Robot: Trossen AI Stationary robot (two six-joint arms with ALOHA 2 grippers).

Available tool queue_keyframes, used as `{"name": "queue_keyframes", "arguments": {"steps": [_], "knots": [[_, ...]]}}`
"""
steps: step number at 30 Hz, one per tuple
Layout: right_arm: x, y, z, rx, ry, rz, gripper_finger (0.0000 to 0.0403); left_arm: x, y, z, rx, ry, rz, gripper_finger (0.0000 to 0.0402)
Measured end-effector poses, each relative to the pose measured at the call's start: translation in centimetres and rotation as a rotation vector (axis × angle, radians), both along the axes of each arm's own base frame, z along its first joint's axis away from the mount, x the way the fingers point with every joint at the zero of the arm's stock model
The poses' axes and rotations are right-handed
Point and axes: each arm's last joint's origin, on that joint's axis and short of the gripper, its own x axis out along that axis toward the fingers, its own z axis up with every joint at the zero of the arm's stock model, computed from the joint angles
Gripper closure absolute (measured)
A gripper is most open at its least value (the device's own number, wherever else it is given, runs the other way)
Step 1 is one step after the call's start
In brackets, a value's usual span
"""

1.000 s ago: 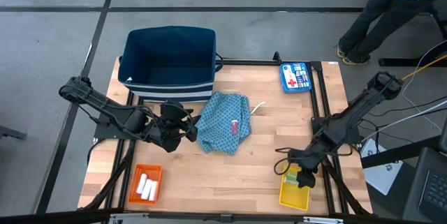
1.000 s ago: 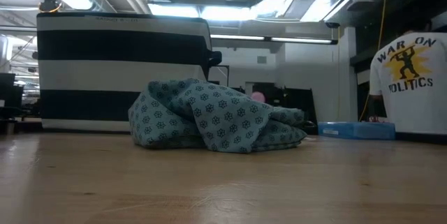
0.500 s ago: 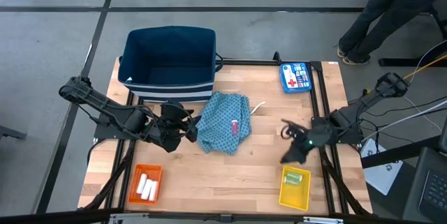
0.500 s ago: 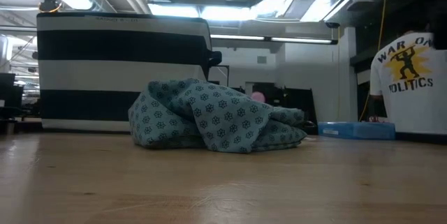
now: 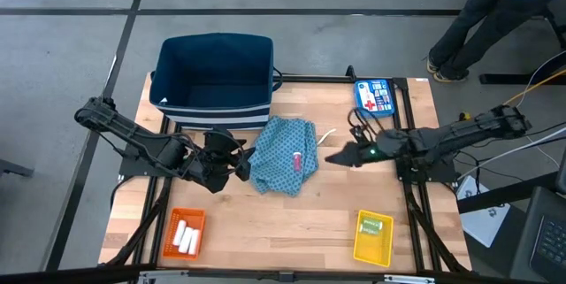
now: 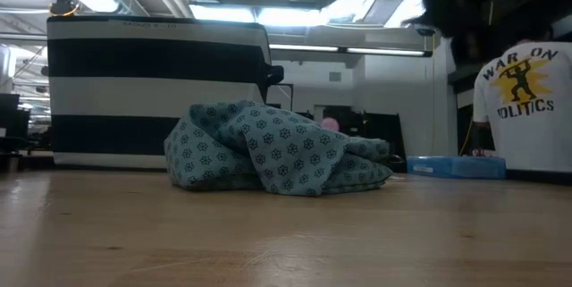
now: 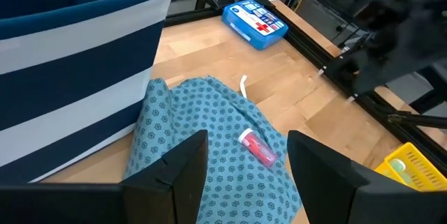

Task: Pick & Place Medicine items
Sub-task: Put the pink pill bottle into the yellow bin

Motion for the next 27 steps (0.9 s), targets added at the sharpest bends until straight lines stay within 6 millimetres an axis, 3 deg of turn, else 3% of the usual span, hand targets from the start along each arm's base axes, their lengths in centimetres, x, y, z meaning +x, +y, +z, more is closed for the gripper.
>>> {"name": "queue_keyframes", "arguments": {"steps": [6, 15, 19, 24, 27], "knots": [[2.5, -0.8, -2.5, 0.09, 0.117, 0.027, 0.0202, 0.1, -0.1, 0.1, 0.005, -0.009, -0.009, 0.0208], [8.8, -2.1, -3.1, 0.052, 0.216, 0.098, 0.0202, 0.2, -0.1, 0.3, 0.007, -0.021, -0.014, 0.0208], [11.4, -3.0, -4.1, 0.015, 0.344, 0.154, 0.0202, 0.2, -0.1, 0.2, 0.004, -0.018, -0.02, 0.0208], [13.2, -3.6, -5.0, -0.028, 0.493, 0.244, 0.0202, 0.2, -0.1, 0.2, -0.001, -0.017, -0.024, 0.0208], [13.7, -3.8, -4.9, -0.048, 0.498, 0.263, 0.0202, 0.2, -0.1, 0.2, -0.002, -0.016, -0.025, 0.0208]]}}
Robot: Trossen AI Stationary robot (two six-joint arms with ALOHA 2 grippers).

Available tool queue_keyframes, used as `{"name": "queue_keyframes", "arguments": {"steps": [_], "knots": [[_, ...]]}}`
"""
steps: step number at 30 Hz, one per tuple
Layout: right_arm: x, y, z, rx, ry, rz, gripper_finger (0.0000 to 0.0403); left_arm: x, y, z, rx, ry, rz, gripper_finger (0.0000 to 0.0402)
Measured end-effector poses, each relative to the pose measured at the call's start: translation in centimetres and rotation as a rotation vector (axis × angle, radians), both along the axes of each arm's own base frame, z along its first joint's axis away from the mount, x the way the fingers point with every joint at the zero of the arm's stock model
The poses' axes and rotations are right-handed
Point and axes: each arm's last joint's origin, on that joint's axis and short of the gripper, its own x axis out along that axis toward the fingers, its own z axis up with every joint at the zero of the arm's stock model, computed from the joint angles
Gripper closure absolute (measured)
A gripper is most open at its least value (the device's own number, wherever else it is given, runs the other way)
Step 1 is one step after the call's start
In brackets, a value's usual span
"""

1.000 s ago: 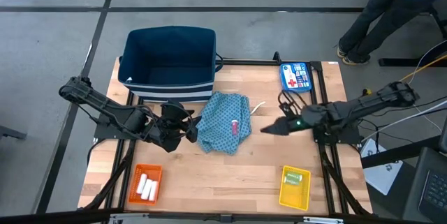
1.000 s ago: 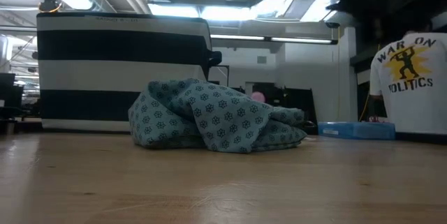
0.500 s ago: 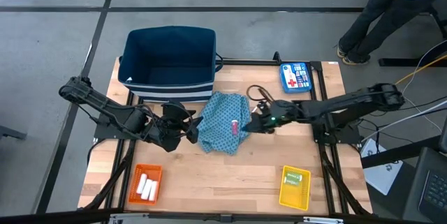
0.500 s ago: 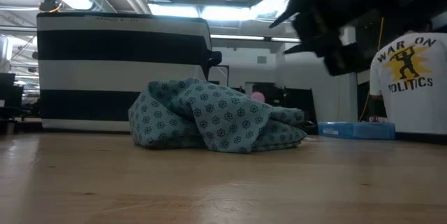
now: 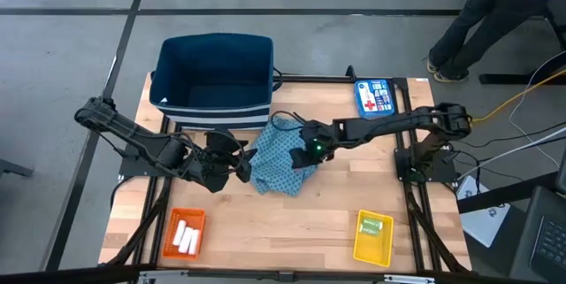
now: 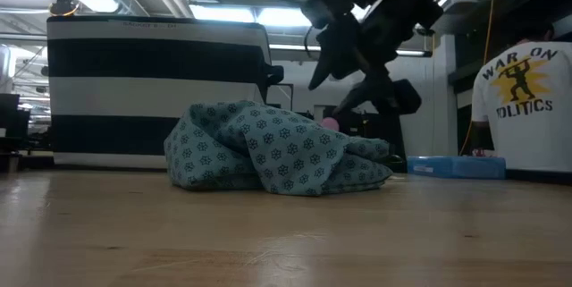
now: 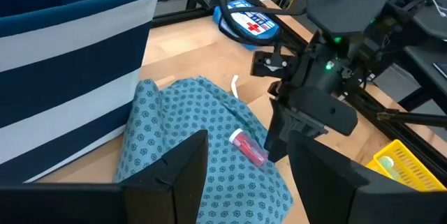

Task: Pick & Place Medicine items
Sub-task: Put the pink pill bottle into the yellow bin

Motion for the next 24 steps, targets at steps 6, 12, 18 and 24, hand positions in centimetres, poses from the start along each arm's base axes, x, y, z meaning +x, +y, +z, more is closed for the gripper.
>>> {"name": "queue_keyframes", "arguments": {"steps": [6, 12, 18, 24], "knots": [[-0.2, -0.9, -0.1, -0.024, 0.033, -0.039, 0.0202, 0.0, 0.0, 0.0, 0.004, 0.006, -0.002, 0.0208], [-0.6, -1.5, -0.7, -0.056, 0.09, -0.041, 0.0201, 0.0, 0.0, 0.0, 0.01, 0.01, -0.006, 0.0208], [-0.2, -1.9, -1.3, -0.067, 0.082, -0.042, 0.0201, 0.0, 0.0, 0.0, 0.01, 0.01, -0.005, 0.0208], [0.0, -1.9, -2.1, -0.05, 0.099, -0.031, 0.0201, 0.0, 0.0, 0.0, 0.013, 0.009, -0.003, 0.0208]]}}
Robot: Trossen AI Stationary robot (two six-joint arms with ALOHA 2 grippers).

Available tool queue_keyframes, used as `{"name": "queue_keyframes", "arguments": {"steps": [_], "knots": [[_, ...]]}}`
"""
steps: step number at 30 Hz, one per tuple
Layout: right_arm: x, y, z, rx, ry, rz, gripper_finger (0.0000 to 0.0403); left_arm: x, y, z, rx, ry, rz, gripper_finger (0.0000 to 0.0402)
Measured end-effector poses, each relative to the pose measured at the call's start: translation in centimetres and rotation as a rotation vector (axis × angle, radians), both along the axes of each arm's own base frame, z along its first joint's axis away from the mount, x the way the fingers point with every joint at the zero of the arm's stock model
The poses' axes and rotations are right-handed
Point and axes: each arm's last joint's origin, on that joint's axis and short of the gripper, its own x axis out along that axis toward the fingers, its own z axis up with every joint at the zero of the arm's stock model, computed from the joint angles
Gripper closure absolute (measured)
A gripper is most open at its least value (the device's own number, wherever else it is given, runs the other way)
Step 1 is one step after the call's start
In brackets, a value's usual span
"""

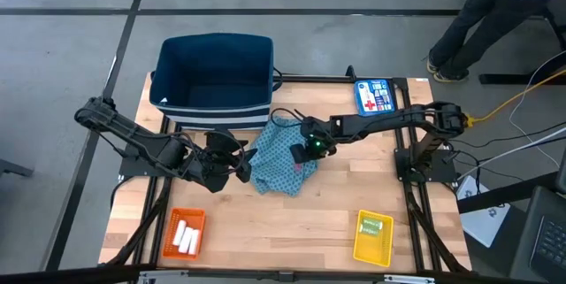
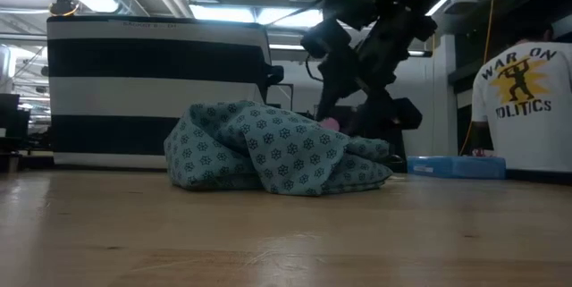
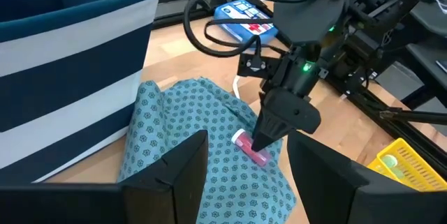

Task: Pick & Place Medicine items
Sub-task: Put the pink pill bottle into the yellow bin

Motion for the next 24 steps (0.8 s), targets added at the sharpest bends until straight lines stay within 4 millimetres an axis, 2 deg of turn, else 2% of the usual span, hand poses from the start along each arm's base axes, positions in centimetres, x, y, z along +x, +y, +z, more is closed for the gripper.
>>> {"name": "queue_keyframes", "arguments": {"steps": [12, 15, 24], "knots": [[0.6, 0.0, -1.1, 0.014, -0.003, 0.018, 0.0207, 0.0, 0.0, 0.0, -0.006, -0.004, 0.004, 0.0208], [0.7, 0.0, -1.3, 0.008, -0.002, 0.025, 0.0228, 0.0, 0.0, 0.0, -0.006, -0.004, 0.004, 0.0208], [0.7, 0.1, -1.2, 0.017, -0.015, 0.043, 0.0324, 0.0, 0.0, 0.0, -0.005, -0.003, 0.005, 0.0208]]}}
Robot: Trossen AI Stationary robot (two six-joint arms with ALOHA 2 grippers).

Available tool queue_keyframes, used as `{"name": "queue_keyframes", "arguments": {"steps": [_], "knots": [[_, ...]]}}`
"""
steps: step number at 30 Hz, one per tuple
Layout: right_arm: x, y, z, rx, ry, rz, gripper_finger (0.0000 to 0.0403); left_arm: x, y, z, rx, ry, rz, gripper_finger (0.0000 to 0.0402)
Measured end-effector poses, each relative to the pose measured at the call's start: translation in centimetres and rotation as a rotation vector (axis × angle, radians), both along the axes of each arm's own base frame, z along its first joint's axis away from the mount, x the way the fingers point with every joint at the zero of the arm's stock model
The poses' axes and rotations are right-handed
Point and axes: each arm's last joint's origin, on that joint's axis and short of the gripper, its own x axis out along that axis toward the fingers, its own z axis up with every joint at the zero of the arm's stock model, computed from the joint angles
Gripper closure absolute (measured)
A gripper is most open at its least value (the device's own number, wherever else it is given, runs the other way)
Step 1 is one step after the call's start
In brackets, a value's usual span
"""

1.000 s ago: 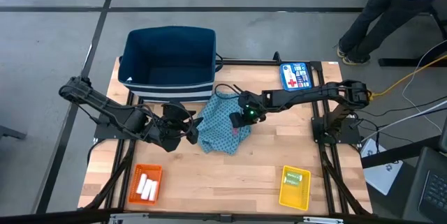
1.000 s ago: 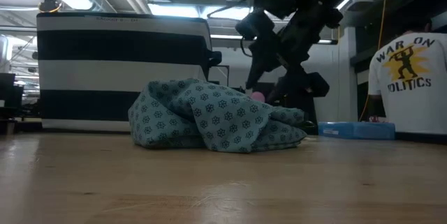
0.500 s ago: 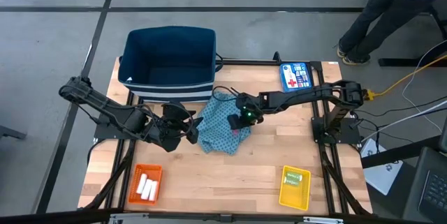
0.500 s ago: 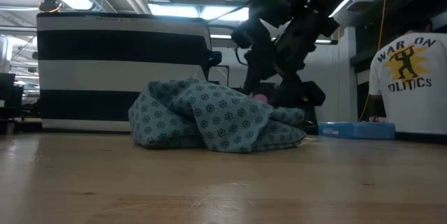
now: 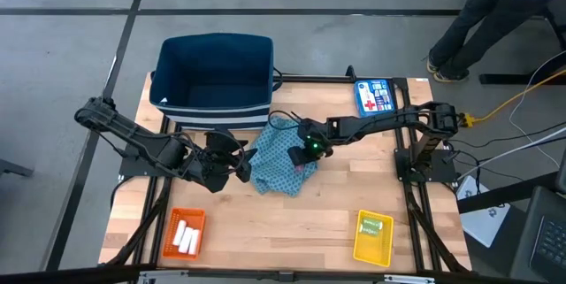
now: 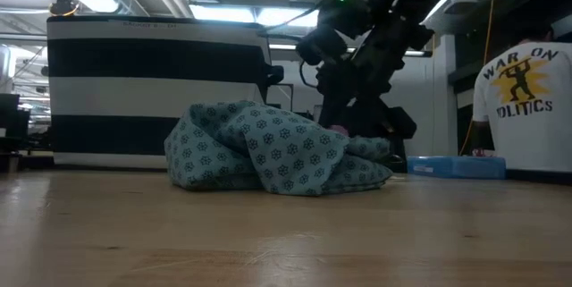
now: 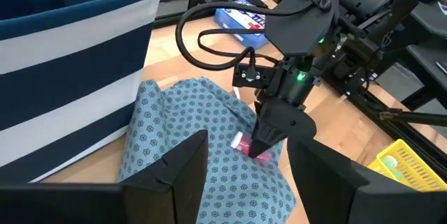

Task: Pick & Place Medicine items
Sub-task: Put the pink pill bottle into the yellow bin

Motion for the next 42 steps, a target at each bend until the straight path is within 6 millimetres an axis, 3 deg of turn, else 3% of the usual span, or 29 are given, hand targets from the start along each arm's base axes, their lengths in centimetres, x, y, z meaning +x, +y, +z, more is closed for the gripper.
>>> {"name": "queue_keyframes", "arguments": {"steps": [6, 12, 19, 25, 33, 42], "knots": [[0.0, 0.2, 1.5, 0.051, -0.061, 0.037, 0.0325, 0.0, 0.0, 0.0, 0.002, 0.0, 0.002, 0.0208], [-0.4, 0.2, 7.2, 0.022, -0.184, 0.069, 0.0313, 0.0, 0.0, 0.0, 0.004, 0.004, 0.002, 0.0208], [-4.5, 1.7, 15.1, -0.103, -0.141, 0.176, 0.0312, 0.0, 0.0, -0.1, 0.012, 0.011, -0.003, 0.0208], [-9.6, 4.9, 19.0, -0.191, -0.041, 0.279, 0.0312, 0.0, 0.0, -0.1, 0.016, 0.016, -0.009, 0.0208], [-14.1, 11.2, 18.5, -0.316, 0.084, 0.423, 0.0312, -0.1, 0.0, -0.1, 0.015, 0.029, -0.025, 0.0208], [-18.1, 17.1, 12.5, -0.311, 0.211, 0.477, 0.0312, -0.1, 0.0, -0.1, 0.021, 0.041, -0.043, 0.0208]]}}
